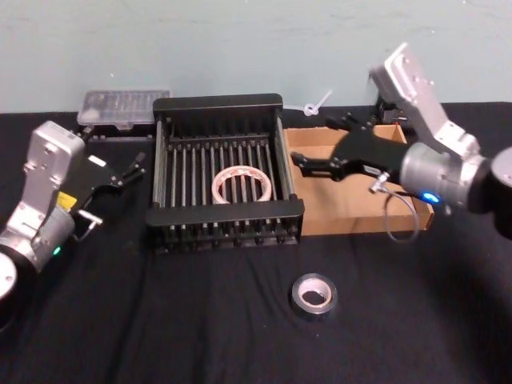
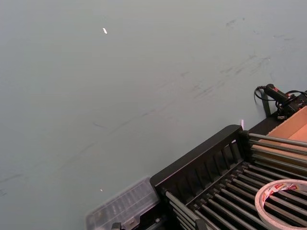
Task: Pick up the white tape and place it into the black box , Pick up the silver tape and place it into the brown box.
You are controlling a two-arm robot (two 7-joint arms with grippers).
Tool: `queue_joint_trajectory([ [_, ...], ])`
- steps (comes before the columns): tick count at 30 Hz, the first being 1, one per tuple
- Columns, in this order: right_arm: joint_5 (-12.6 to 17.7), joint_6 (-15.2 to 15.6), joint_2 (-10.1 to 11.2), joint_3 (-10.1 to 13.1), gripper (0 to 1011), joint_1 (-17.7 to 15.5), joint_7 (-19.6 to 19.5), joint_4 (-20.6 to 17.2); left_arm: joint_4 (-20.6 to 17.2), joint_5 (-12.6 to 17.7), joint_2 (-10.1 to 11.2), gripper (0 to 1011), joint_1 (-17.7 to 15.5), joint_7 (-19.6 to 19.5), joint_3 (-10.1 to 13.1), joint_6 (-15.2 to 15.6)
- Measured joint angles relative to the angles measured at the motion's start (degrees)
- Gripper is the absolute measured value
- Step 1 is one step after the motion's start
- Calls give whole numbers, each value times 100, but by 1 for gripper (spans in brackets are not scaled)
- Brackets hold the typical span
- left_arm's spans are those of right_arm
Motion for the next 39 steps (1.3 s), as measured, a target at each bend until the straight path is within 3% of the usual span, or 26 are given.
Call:
queue_joint_trajectory([
  [2,105,76,228,71,1002,-202,61,-283,0,0,0,1001,0,-1,0,0],
  [9,372,308,702,168,1002,-630,174,-800,0,0,0,1001,0,0,0,0],
  [15,455,466,1009,44,1002,-809,308,-1005,0,0,0,1001,0,0,0,0],
  [28,398,677,1258,-486,1002,-765,591,-904,0,0,0,1001,0,0,0,0],
  [39,372,728,1378,-716,1002,-715,731,-902,0,0,0,1002,0,-1,0,0],
])
